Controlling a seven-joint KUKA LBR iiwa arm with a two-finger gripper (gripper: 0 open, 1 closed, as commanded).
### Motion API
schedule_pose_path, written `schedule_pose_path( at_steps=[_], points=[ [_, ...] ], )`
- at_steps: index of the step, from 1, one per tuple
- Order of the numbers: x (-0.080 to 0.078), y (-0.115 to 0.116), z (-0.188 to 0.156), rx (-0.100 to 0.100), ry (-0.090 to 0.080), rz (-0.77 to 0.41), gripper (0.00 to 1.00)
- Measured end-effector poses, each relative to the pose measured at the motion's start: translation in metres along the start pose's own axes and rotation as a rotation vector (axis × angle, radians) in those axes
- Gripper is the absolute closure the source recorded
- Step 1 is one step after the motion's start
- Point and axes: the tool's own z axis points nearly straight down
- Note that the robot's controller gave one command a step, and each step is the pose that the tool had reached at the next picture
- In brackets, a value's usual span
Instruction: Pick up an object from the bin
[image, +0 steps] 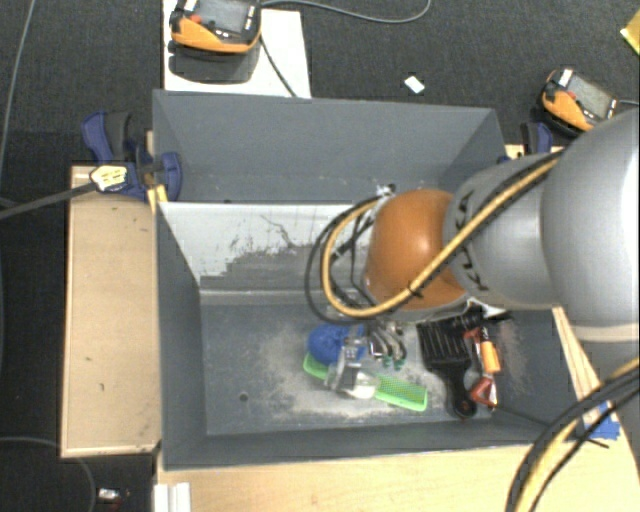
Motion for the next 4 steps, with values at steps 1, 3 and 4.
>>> schedule_pose_path(
  at_steps=[1, 3, 4],
  points=[
    [-0.002, 0.003, 0.003, -0.002, -0.003, 0.002, 0.0],
    [-0.002, 0.001, -0.002, -0.004, -0.005, 0.009, 1.0],
    [-0.002, 0.001, -0.031, -0.004, -0.006, 0.011, 1.0]
  ],
)
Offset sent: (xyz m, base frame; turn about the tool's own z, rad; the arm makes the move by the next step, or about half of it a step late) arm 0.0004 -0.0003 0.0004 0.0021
